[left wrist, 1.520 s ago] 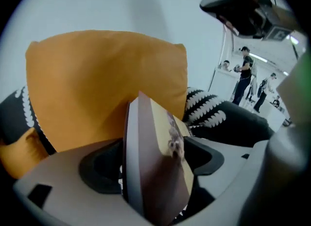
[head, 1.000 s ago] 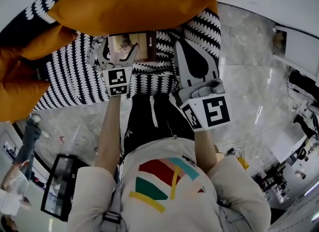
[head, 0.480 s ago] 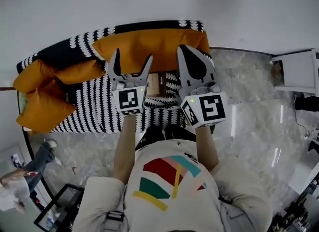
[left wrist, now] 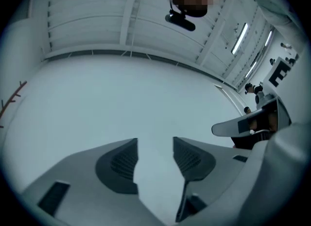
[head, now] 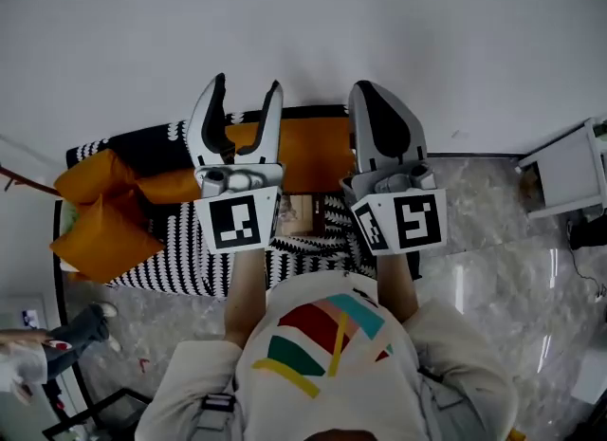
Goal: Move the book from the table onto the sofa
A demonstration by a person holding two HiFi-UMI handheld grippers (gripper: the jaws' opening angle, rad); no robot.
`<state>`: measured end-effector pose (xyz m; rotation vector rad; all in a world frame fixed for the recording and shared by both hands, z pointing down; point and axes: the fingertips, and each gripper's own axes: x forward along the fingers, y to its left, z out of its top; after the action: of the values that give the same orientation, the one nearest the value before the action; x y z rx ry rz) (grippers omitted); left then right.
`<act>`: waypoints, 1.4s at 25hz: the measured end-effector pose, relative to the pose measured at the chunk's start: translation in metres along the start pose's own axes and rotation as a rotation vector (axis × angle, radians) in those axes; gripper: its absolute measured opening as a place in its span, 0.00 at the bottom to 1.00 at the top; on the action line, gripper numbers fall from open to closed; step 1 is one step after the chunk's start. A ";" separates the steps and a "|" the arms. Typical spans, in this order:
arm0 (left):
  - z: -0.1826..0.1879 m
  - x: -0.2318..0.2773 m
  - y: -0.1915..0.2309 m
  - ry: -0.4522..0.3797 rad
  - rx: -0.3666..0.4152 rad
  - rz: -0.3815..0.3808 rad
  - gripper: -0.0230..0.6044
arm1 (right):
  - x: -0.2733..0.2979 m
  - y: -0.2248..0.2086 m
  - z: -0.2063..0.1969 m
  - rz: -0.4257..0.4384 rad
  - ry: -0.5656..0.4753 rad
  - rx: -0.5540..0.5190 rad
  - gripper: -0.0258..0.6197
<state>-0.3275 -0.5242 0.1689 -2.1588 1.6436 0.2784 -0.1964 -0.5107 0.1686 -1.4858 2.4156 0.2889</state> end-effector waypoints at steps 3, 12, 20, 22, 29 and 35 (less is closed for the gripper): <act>0.039 -0.008 0.004 -0.063 0.050 0.084 0.05 | -0.007 -0.003 0.028 -0.005 -0.062 -0.027 0.06; 0.058 -0.020 0.005 -0.041 0.061 0.115 0.05 | -0.017 0.009 0.040 0.008 -0.071 -0.055 0.06; 0.064 -0.034 0.011 -0.025 0.055 0.120 0.05 | -0.023 0.026 0.040 0.023 -0.059 -0.081 0.06; 0.068 -0.036 0.012 -0.034 0.057 0.122 0.05 | -0.022 0.027 0.039 0.025 -0.056 -0.092 0.06; 0.081 -0.049 0.019 -0.080 0.058 0.150 0.05 | -0.026 0.035 0.046 0.033 -0.071 -0.106 0.06; 0.087 -0.052 0.023 -0.088 0.057 0.157 0.05 | -0.027 0.037 0.046 0.028 -0.072 -0.115 0.06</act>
<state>-0.3566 -0.4457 0.1076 -1.9503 1.7519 0.3627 -0.2115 -0.4571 0.1350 -1.4633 2.4001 0.4860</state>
